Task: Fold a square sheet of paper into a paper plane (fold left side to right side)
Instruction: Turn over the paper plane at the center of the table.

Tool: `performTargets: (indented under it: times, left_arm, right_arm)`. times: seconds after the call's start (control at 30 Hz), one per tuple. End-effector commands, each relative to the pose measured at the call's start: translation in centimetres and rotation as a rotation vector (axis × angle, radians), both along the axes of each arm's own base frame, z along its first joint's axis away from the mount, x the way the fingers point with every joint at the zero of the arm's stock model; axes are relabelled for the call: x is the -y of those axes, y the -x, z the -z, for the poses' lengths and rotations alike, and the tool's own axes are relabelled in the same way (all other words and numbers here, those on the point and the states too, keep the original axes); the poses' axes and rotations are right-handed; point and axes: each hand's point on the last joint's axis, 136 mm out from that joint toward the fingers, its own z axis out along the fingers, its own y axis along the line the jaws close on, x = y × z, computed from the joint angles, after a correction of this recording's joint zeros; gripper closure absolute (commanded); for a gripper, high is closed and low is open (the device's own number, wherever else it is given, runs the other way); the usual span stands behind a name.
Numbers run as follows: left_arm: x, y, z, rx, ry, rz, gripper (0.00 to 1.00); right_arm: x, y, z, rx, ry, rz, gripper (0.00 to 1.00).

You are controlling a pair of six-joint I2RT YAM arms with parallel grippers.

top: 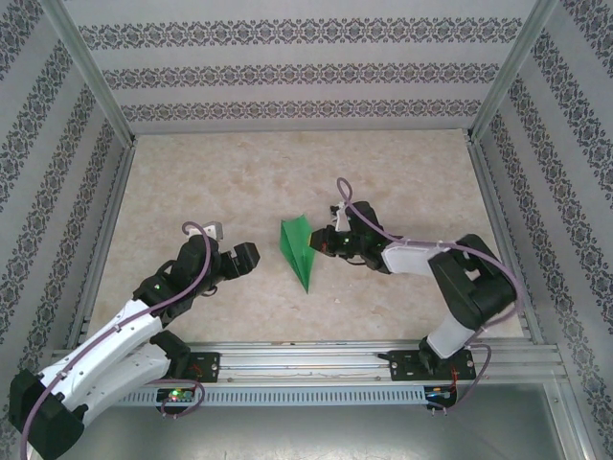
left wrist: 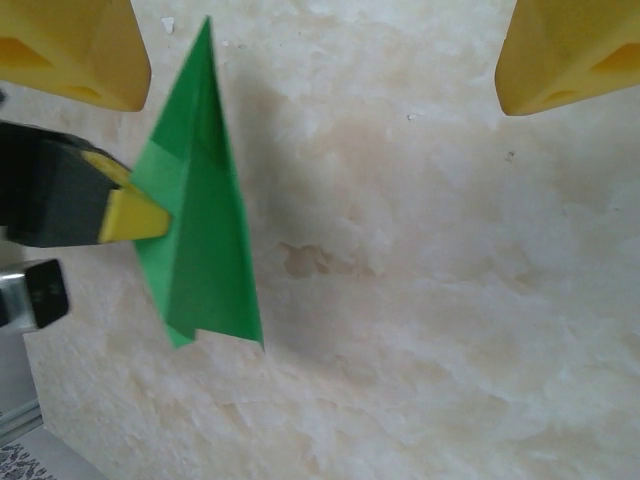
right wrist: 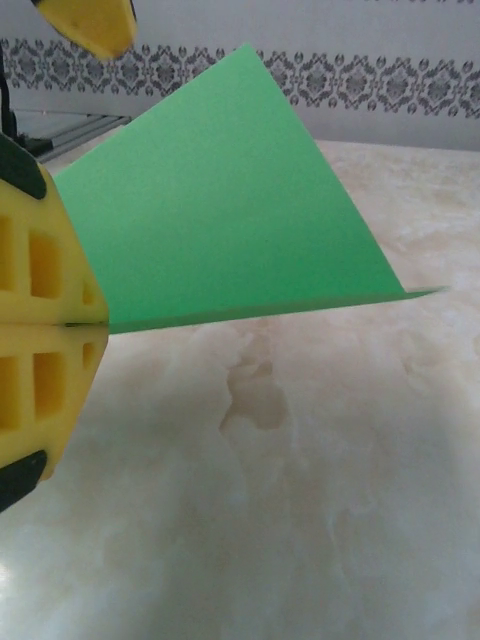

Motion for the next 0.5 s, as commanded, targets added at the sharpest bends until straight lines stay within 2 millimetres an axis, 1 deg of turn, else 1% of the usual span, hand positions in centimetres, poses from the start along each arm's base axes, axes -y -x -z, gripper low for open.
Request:
performTargets:
  times: [0.0,0.07,0.17,0.23,0.4,0.47]
  left_arm:
    - [0.4,-0.5,-0.7,0.011,0.062,-0.011,0.11]
    - [0.3,-0.5,-0.5,0.004,0.064,-0.017,0.11]
    - [0.3,-0.4,-0.4,-0.004,0.062,-0.016,0.11]
    - [0.2,-0.4,-0.2,-0.008,0.060,-0.018,0.11]
    - [0.2,-0.2,0.3,-0.021,0.050,-0.015,0.10]
    - [0.3,-0.3,0.3,-0.021,0.051,-0.013,0.10]
  right_arm:
    - [-1.3,-1.4,-0.1,0.015,-0.062,-0.007,1.00]
    - [-1.1,-1.8,1.3,-0.014,-0.039,0.013,1.00]
    - [-0.7,-2.0,2.7,-0.041,-0.008,0.032,1.00]
    - [-0.5,-1.9,3.3,-0.051,0.007,0.034,1.00]
    - [0.0,-1.6,3.9,-0.058,0.035,0.040,0.93]
    - [0.1,-1.5,3.7,-0.056,0.041,0.044,0.87]
